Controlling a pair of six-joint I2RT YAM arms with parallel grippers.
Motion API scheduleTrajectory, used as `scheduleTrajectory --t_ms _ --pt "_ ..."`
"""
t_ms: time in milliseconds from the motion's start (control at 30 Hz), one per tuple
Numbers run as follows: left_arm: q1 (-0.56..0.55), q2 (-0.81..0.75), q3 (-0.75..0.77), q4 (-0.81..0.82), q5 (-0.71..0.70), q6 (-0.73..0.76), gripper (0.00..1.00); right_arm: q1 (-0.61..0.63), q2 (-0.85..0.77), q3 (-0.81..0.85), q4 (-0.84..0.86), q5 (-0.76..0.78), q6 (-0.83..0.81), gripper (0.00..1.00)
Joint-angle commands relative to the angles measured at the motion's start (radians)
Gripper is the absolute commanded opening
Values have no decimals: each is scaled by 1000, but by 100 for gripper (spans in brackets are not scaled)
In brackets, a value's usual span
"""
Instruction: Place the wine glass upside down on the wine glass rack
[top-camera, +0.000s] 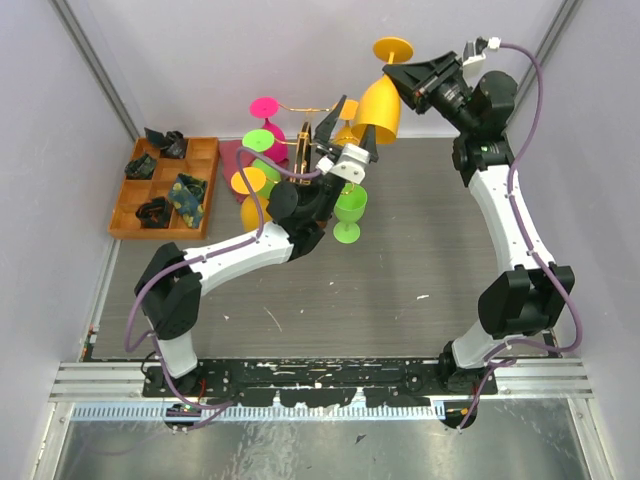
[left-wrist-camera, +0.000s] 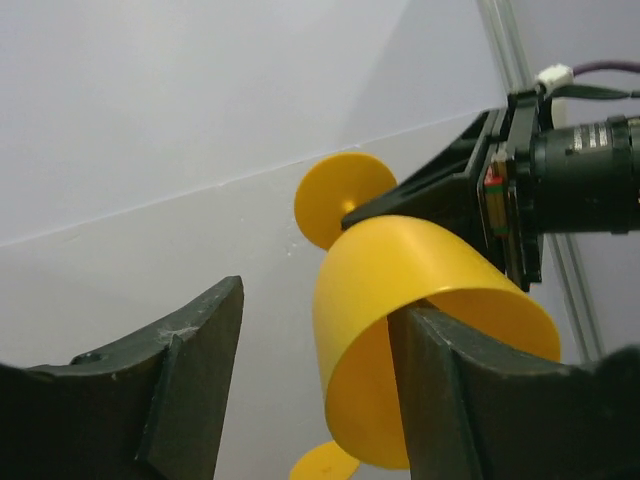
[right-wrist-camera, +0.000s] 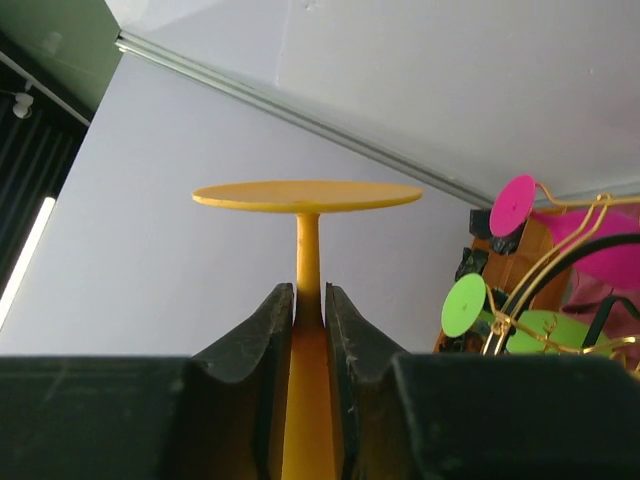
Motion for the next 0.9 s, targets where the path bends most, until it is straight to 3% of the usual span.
scheduleTrajectory --t_ms 0,233,433,667,767,867 --pt "4 -41 -57 47 -67 4 69 -19 14 132 37 23 -100 1" --pt "3 -103 -211 23 -187 -12 79 -74 45 171 38 53 -173 1" --pt "11 -142 -221 24 -243 42 81 -81 26 154 -82 145 -513 1" --pt "78 -198 -147 -12 -330 -109 80 -81 -101 -124 -43 392 -881 1" --pt "120 -230 -112 -135 -343 -219 78 -81 -133 -212 14 417 -976 1" --pt "147 -245 -78 -253 -347 -232 78 -81 -174 -277 49 393 -1052 1"
